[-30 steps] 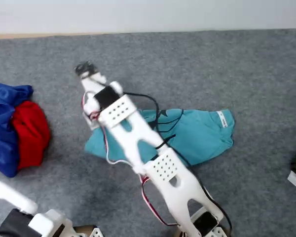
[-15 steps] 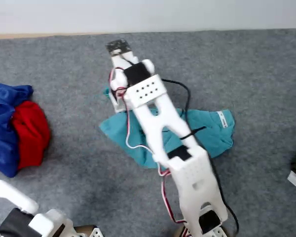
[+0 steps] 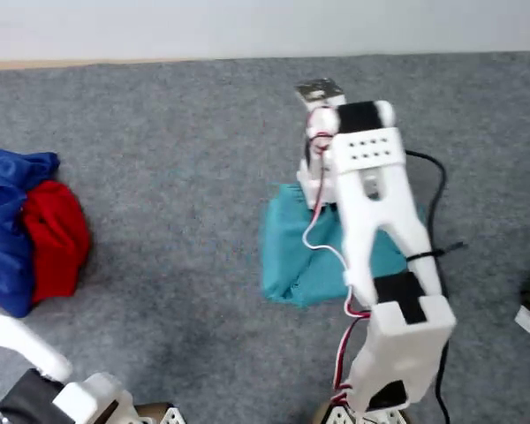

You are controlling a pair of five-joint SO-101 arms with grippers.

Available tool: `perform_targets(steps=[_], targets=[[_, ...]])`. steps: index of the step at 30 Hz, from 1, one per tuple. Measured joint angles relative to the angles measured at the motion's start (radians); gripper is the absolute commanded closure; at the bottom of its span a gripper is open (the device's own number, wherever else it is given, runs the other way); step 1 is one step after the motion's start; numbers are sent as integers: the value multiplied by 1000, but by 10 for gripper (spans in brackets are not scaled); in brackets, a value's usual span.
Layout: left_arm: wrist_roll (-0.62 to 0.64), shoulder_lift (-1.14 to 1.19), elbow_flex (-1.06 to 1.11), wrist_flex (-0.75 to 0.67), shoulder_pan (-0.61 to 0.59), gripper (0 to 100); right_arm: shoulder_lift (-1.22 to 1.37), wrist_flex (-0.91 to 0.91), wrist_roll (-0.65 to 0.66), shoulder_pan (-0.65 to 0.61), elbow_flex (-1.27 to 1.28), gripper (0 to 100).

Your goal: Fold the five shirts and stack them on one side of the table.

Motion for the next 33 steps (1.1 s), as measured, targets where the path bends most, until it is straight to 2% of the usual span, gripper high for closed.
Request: perform_targets(steps=[4, 10, 16, 25, 33], targets=[[0, 0, 0, 5, 11, 845, -28, 0, 92, 68, 40, 990], [0, 0, 0, 11, 11, 845, -28, -12, 319, 195, 44, 990], [0, 0, 0, 14, 11, 845, -28, -26, 511, 256, 44, 990], [0, 0, 0, 14, 11, 845, -14, -55, 540, 315, 44, 972], [0, 0, 0, 29, 11, 845, -14, -55, 503, 318, 34, 710]])
